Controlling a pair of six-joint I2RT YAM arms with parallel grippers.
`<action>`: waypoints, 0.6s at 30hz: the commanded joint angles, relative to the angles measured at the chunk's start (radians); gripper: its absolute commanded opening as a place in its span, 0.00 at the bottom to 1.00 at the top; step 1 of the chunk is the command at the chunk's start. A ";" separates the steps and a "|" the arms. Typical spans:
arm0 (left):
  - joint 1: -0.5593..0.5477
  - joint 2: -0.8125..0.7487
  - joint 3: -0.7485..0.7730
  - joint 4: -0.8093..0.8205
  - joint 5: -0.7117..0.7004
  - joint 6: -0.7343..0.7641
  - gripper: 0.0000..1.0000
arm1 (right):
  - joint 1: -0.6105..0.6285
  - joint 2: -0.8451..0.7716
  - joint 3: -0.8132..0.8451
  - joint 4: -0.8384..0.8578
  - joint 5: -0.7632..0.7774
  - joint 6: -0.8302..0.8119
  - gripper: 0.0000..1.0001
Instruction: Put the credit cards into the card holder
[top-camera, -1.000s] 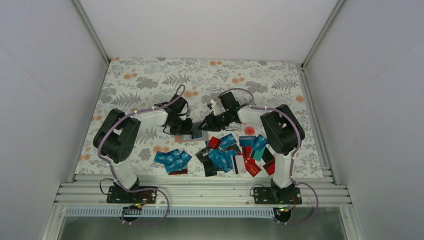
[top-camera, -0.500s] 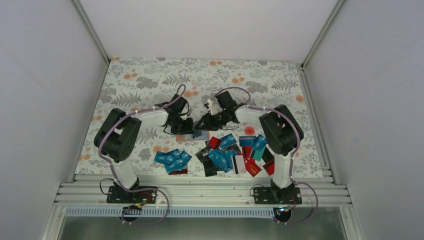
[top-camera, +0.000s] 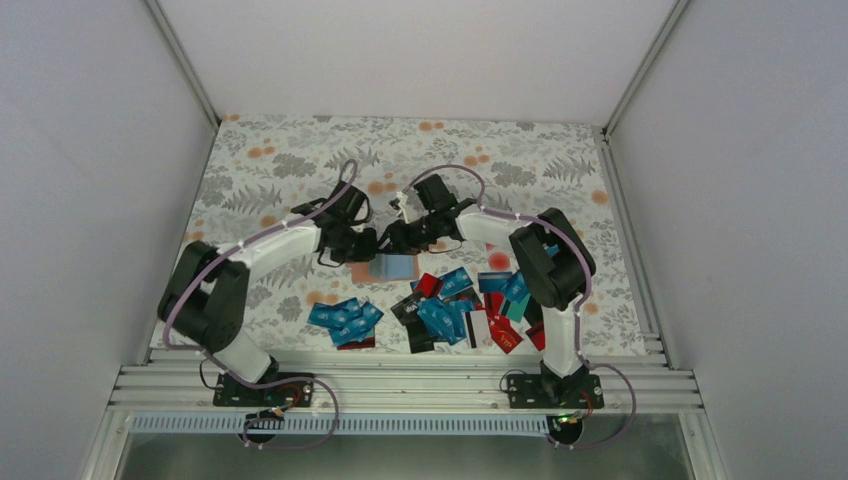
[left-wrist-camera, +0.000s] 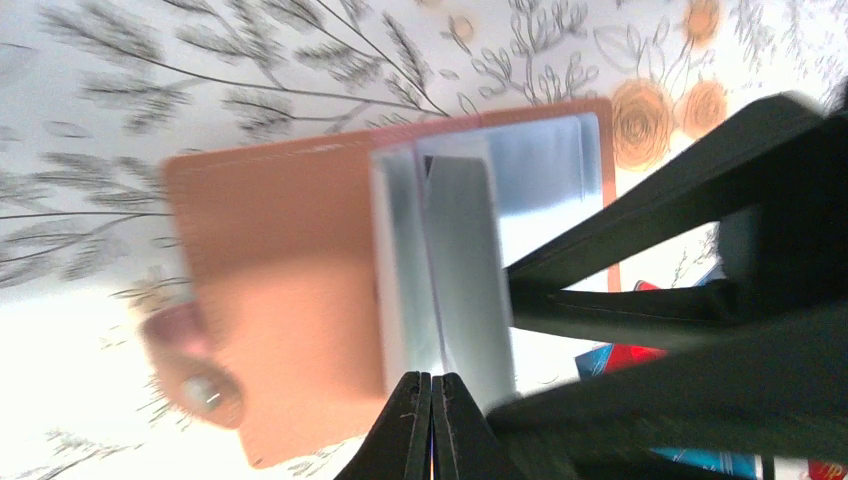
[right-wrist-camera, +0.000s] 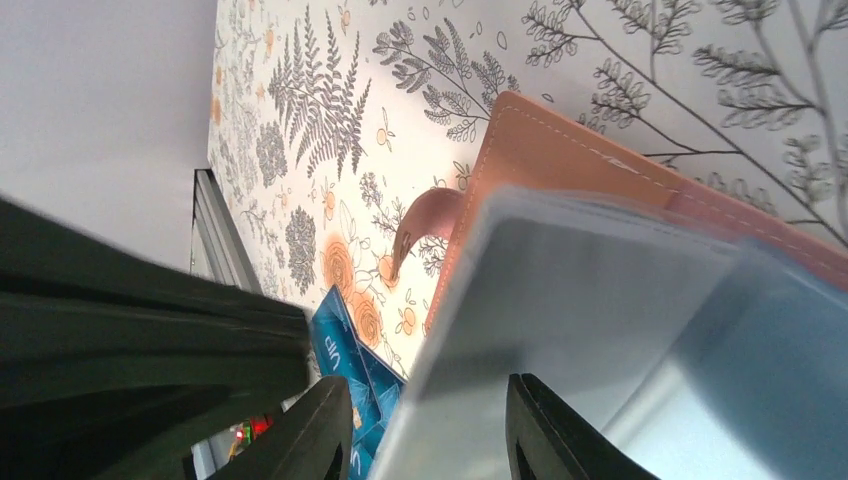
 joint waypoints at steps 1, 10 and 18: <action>0.024 -0.106 -0.046 -0.056 -0.076 -0.054 0.02 | 0.043 0.061 0.064 -0.026 0.001 0.014 0.41; 0.032 -0.272 -0.125 -0.083 -0.084 -0.063 0.02 | 0.075 0.164 0.157 -0.064 0.024 0.016 0.41; 0.021 -0.348 -0.161 -0.048 -0.023 -0.051 0.02 | 0.075 0.112 0.181 -0.124 0.031 -0.006 0.41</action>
